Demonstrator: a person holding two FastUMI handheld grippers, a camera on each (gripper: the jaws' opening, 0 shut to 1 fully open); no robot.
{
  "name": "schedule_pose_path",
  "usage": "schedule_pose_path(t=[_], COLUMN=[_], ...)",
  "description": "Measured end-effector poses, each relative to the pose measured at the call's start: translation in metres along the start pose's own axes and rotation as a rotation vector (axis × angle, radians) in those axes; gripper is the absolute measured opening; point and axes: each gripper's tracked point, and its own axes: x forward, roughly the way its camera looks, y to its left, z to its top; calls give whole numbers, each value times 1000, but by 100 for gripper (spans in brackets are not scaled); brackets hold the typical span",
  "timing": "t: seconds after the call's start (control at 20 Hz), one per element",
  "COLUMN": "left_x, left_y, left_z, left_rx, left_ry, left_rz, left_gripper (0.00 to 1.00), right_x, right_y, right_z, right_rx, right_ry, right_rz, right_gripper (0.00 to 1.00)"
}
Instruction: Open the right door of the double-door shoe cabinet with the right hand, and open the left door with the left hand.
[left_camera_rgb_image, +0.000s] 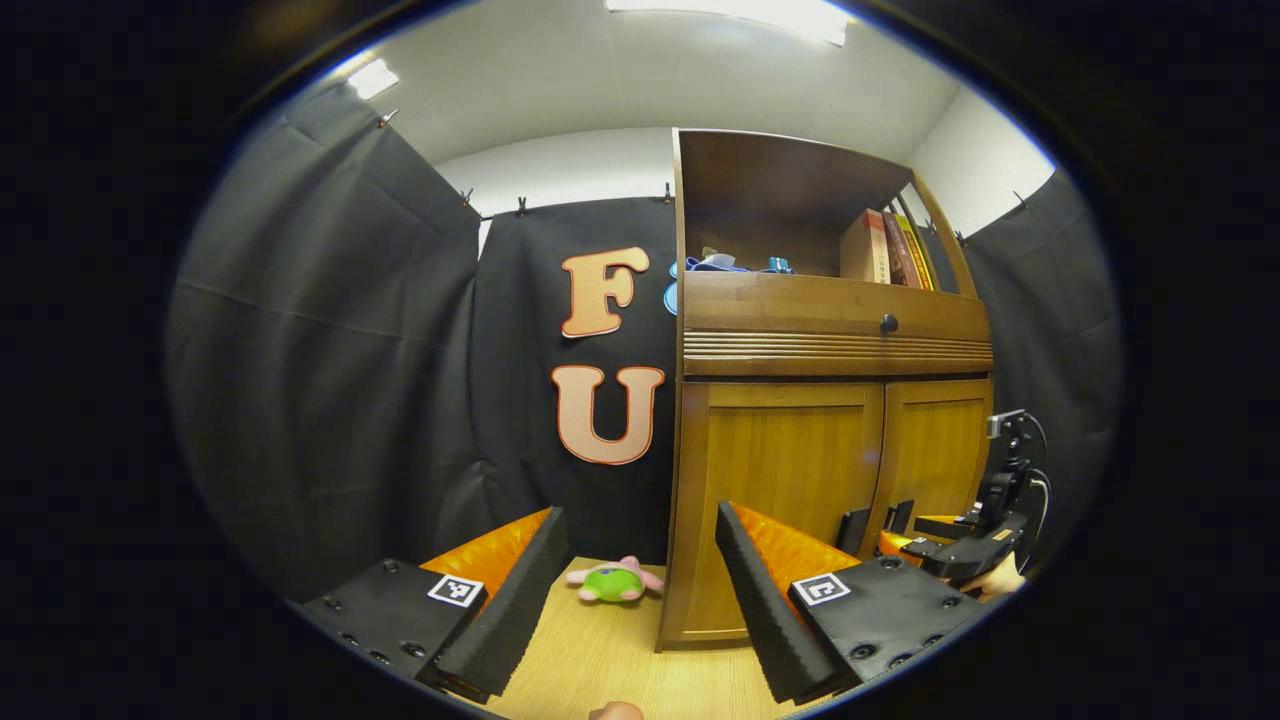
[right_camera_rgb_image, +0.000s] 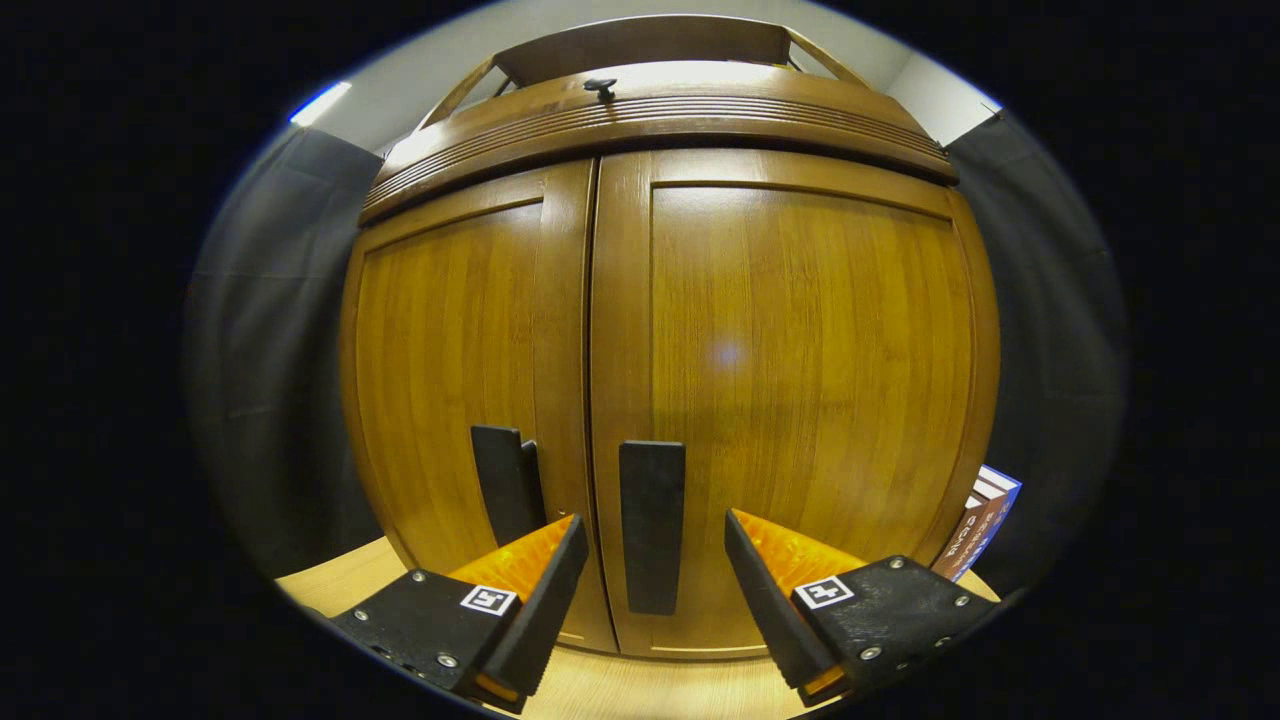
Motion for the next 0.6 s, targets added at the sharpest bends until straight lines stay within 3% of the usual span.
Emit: schedule_pose_path(t=[0.05,0.1,0.15,0.2,0.3,0.35,0.4,0.45,0.5,0.6], left_x=[0,-1,-1,-1,-3,-4,-5,-5,-5,-8], left_y=[1,1,2,4,6,5,5,6,6,2], left_z=[0,0,0,-1,-2,-1,0,-1,0,1], left_rx=[-1,-2,0,1,-2,-2,-1,0,2,4], left_ry=[1,0,-1,-1,0,-1,-4,-5,-6,-8], left_rz=[-2,-2,-1,3,11,8,7,11,13,6], left_gripper=[95,95,95,95,95,95,95,95,95,96], right_x=[2,4,5,6,5,6,5,5,5,5], right_y=[1,2,4,6,7,7,6,6,4,0], right_z=[-1,-2,-3,-5,-5,-5,-4,-4,-5,-8], right_rx=[3,7,11,14,18,20,23,28,34,47], right_ry=[2,5,9,11,11,7,5,4,6,18], right_rz=[2,6,12,17,23,25,24,22,19,8], right_gripper=[73,80,77,62,75,52,67,65,52,47])
